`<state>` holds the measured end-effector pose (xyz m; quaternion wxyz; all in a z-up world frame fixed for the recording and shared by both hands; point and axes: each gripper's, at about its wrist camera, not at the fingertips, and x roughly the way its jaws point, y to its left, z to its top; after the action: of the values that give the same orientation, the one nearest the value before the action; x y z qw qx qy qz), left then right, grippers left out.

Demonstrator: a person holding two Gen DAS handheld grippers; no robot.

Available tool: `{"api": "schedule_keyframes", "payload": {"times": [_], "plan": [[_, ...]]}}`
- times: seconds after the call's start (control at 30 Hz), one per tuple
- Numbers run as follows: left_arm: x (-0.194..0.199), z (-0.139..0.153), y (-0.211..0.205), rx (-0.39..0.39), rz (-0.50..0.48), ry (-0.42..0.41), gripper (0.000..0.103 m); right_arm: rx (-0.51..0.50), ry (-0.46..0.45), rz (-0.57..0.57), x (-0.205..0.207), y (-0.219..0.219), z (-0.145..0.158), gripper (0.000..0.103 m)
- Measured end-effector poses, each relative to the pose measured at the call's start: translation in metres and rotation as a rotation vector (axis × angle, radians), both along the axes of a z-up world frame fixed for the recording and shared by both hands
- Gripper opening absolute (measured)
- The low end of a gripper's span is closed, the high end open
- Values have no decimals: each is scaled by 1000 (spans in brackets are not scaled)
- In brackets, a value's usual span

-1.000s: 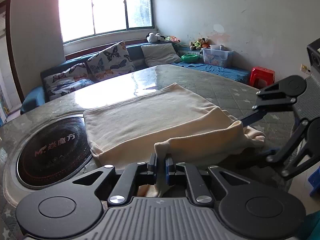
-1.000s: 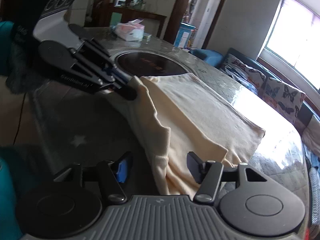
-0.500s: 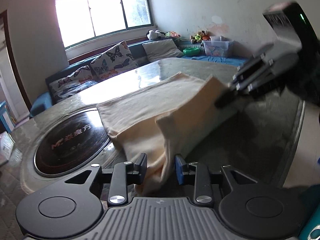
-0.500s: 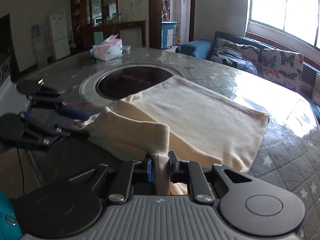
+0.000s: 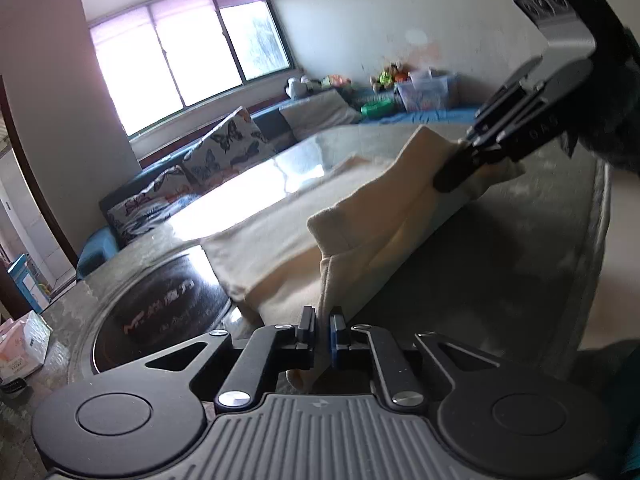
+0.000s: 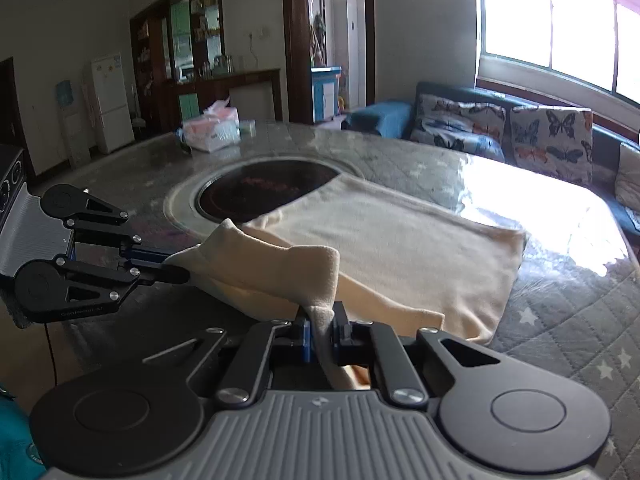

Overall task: Fold clothes
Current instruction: 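Lift the side edge with both grippers and fold it over the body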

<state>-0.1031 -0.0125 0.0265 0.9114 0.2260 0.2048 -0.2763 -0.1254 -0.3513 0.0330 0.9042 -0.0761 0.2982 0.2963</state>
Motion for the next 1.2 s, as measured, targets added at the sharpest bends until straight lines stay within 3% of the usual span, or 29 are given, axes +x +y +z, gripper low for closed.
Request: {"api": "schedule_keyframes", "payload": {"times": [0.4,0.57,0.8,0.93,1.2], "plan": [[-72,43,16,-79,-55,10,6,-13,-35,102,-69,-13,45,8],[-74,49,16,-100,-43,13,6,-16,-22,125,-86,-10,47,8],[-26,56,11,-122,13,-12,6,1,-43,77,-52,-8,56,8],[18,58,4,-126,46,-16,6,-18,-63,63,-12,-6,60,8],[112,29,-17,-92,142,71,7,-48,-8,-3,79,-2,36,8]]}}
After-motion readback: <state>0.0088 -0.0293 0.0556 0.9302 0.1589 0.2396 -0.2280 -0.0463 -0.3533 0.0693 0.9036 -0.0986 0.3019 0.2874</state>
